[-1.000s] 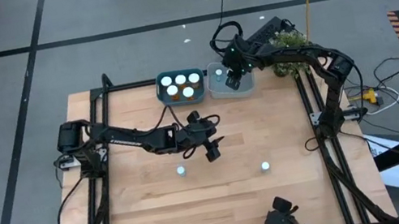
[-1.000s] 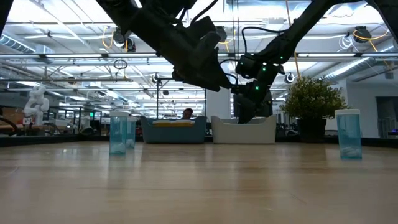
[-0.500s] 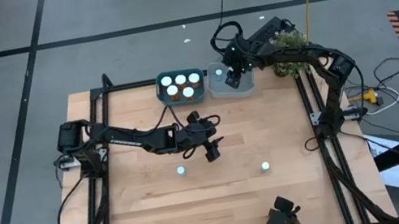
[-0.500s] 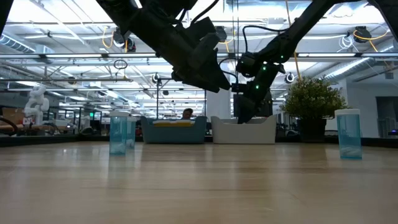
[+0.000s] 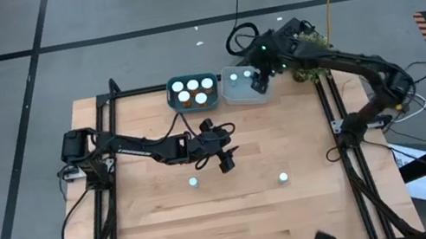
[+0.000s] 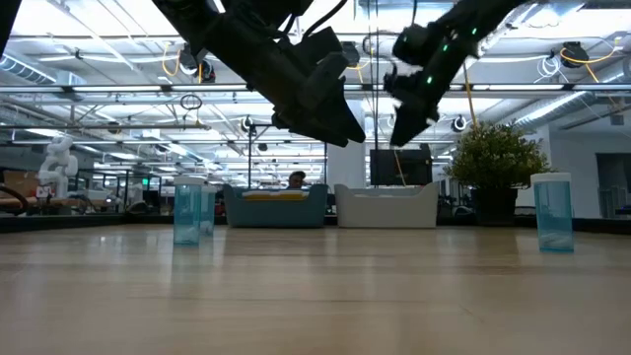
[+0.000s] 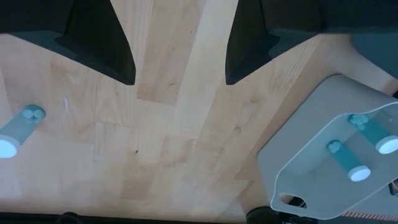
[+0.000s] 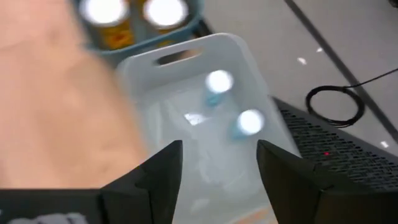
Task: Pick and place medicine bottles into bin by pill shape (circle, oval)
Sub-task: Put the blue pill bottle into the gray bin
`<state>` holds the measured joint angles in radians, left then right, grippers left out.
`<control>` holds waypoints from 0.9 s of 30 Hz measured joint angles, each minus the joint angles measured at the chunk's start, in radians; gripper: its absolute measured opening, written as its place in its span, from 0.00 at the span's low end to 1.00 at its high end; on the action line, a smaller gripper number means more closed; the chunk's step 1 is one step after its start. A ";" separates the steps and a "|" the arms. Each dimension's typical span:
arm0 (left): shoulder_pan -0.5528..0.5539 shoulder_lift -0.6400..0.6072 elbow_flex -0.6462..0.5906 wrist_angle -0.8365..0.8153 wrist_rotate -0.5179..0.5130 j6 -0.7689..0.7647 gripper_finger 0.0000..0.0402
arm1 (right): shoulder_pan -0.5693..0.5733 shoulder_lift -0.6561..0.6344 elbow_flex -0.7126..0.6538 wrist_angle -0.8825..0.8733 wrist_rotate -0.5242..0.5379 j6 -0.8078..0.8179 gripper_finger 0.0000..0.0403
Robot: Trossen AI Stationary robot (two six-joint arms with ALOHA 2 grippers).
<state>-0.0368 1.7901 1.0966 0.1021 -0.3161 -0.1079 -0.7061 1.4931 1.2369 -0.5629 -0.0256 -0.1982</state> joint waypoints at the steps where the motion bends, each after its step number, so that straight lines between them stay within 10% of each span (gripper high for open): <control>1: -0.003 0.000 0.000 -0.003 0.000 -0.002 0.62 | 0.018 -0.025 0.000 -0.032 -0.001 0.012 0.50; 15: -0.068 0.000 0.000 -0.002 0.000 -0.005 0.62 | 0.550 -0.293 -0.001 -0.300 0.237 0.343 0.50; 27: -0.162 0.000 0.000 -0.002 -0.002 -0.089 0.62 | 0.975 -0.336 -0.190 -0.137 0.291 0.646 0.50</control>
<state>-0.1987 1.7901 1.0966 0.1000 -0.3182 -0.1968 0.2685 1.1572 1.0473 -0.6997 0.2649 0.4474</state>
